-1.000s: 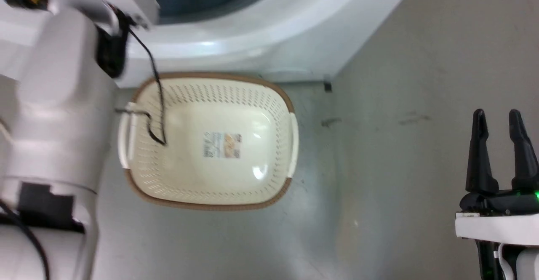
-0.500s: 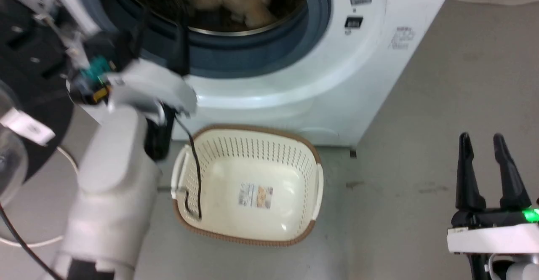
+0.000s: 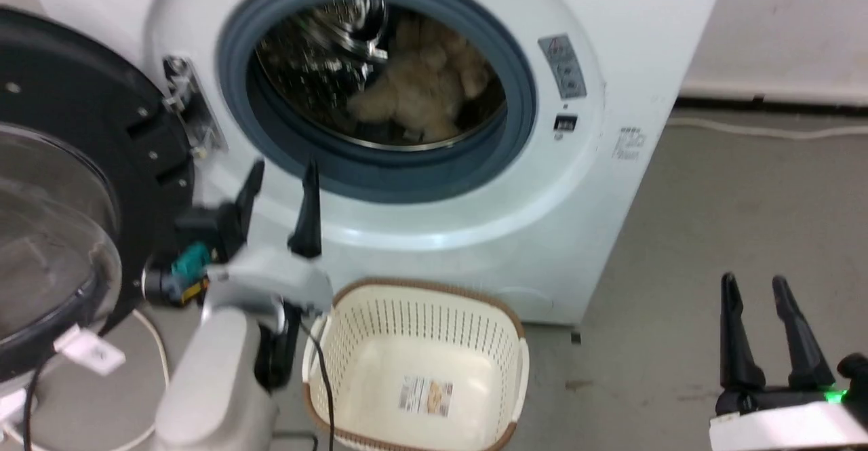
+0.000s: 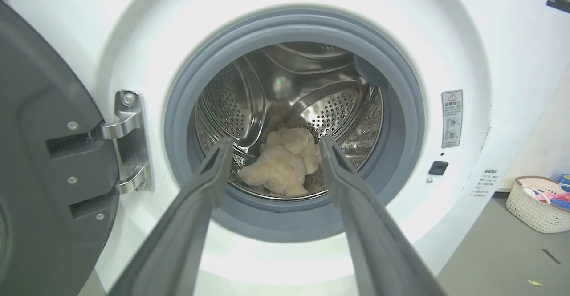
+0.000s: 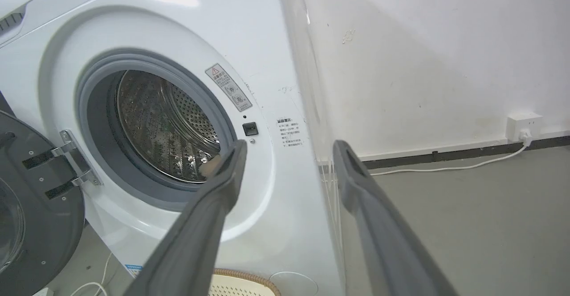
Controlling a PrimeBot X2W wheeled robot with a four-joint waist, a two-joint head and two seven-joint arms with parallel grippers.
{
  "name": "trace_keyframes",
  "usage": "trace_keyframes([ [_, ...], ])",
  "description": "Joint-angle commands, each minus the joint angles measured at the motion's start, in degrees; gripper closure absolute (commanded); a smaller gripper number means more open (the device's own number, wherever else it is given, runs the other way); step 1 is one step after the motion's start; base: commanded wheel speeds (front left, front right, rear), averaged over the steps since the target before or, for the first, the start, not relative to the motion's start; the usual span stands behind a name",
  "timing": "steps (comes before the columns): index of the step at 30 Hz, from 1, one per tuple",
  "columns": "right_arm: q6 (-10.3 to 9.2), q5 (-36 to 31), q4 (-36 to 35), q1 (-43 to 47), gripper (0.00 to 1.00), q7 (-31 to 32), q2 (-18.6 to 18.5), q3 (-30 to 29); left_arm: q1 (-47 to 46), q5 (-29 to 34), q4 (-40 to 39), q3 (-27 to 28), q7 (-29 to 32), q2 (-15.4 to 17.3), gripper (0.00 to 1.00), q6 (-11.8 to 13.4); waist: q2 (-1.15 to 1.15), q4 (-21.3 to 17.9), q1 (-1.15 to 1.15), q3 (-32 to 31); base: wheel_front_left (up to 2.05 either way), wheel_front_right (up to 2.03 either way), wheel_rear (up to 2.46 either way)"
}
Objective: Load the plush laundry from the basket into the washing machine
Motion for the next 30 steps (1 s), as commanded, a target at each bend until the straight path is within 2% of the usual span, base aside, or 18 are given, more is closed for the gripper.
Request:
trace_keyframes([
  [1, -0.04, 0.34, 0.37, 1.19, 0.0, -0.24, -0.03, 0.19, 2.21, 0.31, -0.87, 0.28, -0.3, -0.23, 0.0, 0.37, 0.0, -0.01, 0.01, -2.5, 0.0, 0.0, 0.0],
  [10, -0.04, 0.2, 0.25, 4.1, 0.0, -0.24, -0.03, 0.08, 12.0, -0.48, -5.91, 0.41, 0.86, 0.73, 0.0, 1.46, 0.0, 0.07, 0.01, -4.6, 0.0, 0.0, 0.0],
  [30, -0.04, -3.15, 2.06, 7.43, 0.0, -0.24, -0.03, 1.14, 26.14, 0.56, -14.45, -1.27, 3.89, 3.91, 0.0, 3.83, 0.0, 1.05, 0.01, -5.71, 0.0, 0.0, 0.0],
])
